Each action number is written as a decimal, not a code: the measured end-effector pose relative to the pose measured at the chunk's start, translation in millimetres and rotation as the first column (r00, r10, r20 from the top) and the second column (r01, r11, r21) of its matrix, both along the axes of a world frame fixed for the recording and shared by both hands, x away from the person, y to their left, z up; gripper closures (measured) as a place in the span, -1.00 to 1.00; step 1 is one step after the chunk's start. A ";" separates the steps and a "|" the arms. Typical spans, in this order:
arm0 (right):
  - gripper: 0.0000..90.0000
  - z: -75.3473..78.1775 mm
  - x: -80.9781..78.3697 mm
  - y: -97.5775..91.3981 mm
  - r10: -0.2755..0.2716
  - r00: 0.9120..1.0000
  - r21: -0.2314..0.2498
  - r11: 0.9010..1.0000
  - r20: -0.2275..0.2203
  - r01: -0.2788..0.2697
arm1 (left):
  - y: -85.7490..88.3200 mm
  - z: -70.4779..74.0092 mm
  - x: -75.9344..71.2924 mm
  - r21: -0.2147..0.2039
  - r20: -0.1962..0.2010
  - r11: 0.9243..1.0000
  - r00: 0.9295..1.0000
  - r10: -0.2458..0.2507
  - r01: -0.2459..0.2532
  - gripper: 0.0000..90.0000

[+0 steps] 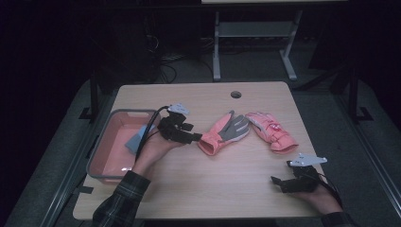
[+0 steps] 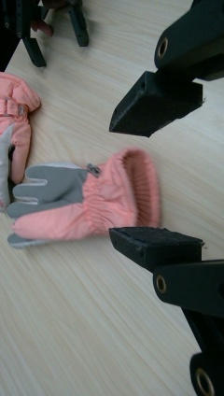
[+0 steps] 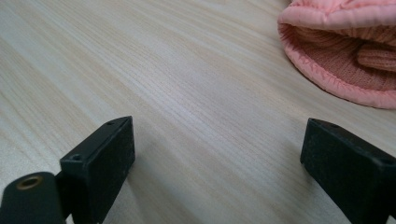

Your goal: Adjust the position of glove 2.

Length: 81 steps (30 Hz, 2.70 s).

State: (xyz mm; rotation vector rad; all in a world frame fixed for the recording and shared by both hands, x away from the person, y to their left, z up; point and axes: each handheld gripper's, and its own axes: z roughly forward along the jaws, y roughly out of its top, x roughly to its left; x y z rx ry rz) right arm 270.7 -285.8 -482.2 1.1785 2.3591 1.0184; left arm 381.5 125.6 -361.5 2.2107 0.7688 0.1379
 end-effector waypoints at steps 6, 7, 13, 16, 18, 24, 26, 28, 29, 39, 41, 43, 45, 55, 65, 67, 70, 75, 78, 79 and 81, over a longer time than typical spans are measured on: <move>-0.79 0.0 0.0 0.1 -0.001 1.000 0.001 1.000 0.000 0.001 | -27.4 -12.7 13.5 0.006 0.007 1.000 1.000 -0.019 0.019 0.02; -0.79 0.0 0.0 0.1 -0.001 1.000 0.001 1.000 0.000 0.001 | -32.0 -16.0 16.2 0.002 0.002 1.000 1.000 -0.016 0.016 0.04; -0.79 0.0 0.0 0.1 -0.001 1.000 0.002 1.000 0.000 0.001 | -56.0 -37.3 32.0 0.035 -0.010 0.998 0.999 -0.044 0.045 0.12; -0.79 0.0 0.0 0.0 0.000 1.000 0.000 1.000 0.000 0.000 | -66.1 -46.0 38.4 0.070 -0.014 0.996 0.998 -0.060 0.061 0.16; -0.79 0.0 0.0 0.0 0.000 1.000 0.000 1.000 0.000 0.000 | -68.8 -49.6 41.4 0.089 -0.009 0.995 0.999 -0.052 0.052 0.18; -0.79 0.0 0.0 0.0 0.000 1.000 0.000 1.000 0.000 0.000 | -62.0 -58.6 53.3 0.090 -0.012 0.996 1.000 -0.019 0.020 0.53; -0.79 0.0 0.0 0.1 -0.001 1.000 0.002 1.000 0.000 0.001 | -60.5 -62.0 56.3 0.106 -0.021 0.994 1.000 -0.020 0.022 0.66; -0.79 0.0 0.0 0.0 0.000 1.000 0.000 1.000 0.000 0.000 | -59.9 -66.1 58.0 0.095 -0.038 0.995 0.999 -0.007 0.011 0.76; -0.79 0.0 0.0 0.0 0.000 1.000 0.000 1.000 0.000 0.000 | -59.2 -66.8 58.1 0.099 -0.049 0.995 0.999 -0.011 0.015 0.84; -0.79 0.0 -0.1 0.0 0.000 1.000 0.000 1.000 0.000 0.000 | -56.8 -68.0 31.9 0.096 -0.092 0.990 0.992 -0.092 0.100 0.99; -0.79 0.0 0.0 0.0 0.000 1.000 0.000 1.000 0.000 0.000 | -56.8 -67.7 23.5 0.084 -0.099 0.990 0.990 -0.103 0.112 0.99; -0.79 0.0 -0.1 0.0 0.000 1.000 0.000 1.000 0.000 0.000 | -56.4 -67.4 16.0 0.082 -0.098 0.988 0.987 -0.124 0.133 0.99; -0.79 0.0 -0.1 0.0 0.000 1.000 -0.001 1.000 0.000 0.000 | -57.3 -67.6 7.9 0.060 -0.110 0.988 0.985 -0.135 0.142 0.99; -0.79 0.0 0.0 0.0 0.000 1.000 0.000 1.000 0.000 0.000 | -57.8 -67.0 -22.6 0.019 -0.117 0.976 0.970 -0.214 0.218 0.99; -0.79 0.0 0.0 0.1 0.000 1.000 0.001 1.000 0.000 0.000 | -87.7 -70.8 -43.4 -0.014 -0.128 0.948 0.940 -0.317 0.318 0.99; -0.79 0.0 0.0 0.1 0.000 1.000 0.001 1.000 0.000 0.000 | -93.8 -71.3 -46.4 -0.020 -0.127 0.944 0.936 -0.328 0.328 0.99; -0.79 0.0 0.0 0.0 0.000 1.000 0.000 1.000 0.000 0.000 | -99.8 -71.5 -50.1 -0.022 -0.122 0.939 0.931 -0.343 0.343 0.99; -0.79 0.0 0.0 0.1 0.000 1.000 0.000 1.000 0.000 0.000 | -92.6 -65.2 -53.1 -0.024 -0.094 0.942 0.937 -0.335 0.335 0.99; -0.79 0.0 0.0 0.3 -0.002 1.000 0.002 1.000 -0.001 0.002 | -80.0 -61.3 -56.7 -0.020 -0.071 0.949 0.946 -0.316 0.315 0.99; -0.78 0.0 0.0 0.3 -0.001 1.000 0.002 1.000 0.000 0.001 | -74.9 -61.0 -58.3 -0.017 -0.062 0.952 0.950 -0.307 0.306 0.99; -0.64 2.1 -0.5 0.3 0.003 1.000 -0.002 1.000 -0.004 -0.003 | -63.6 -61.5 -62.2 -0.010 -0.051 0.956 0.955 -0.293 0.293 0.98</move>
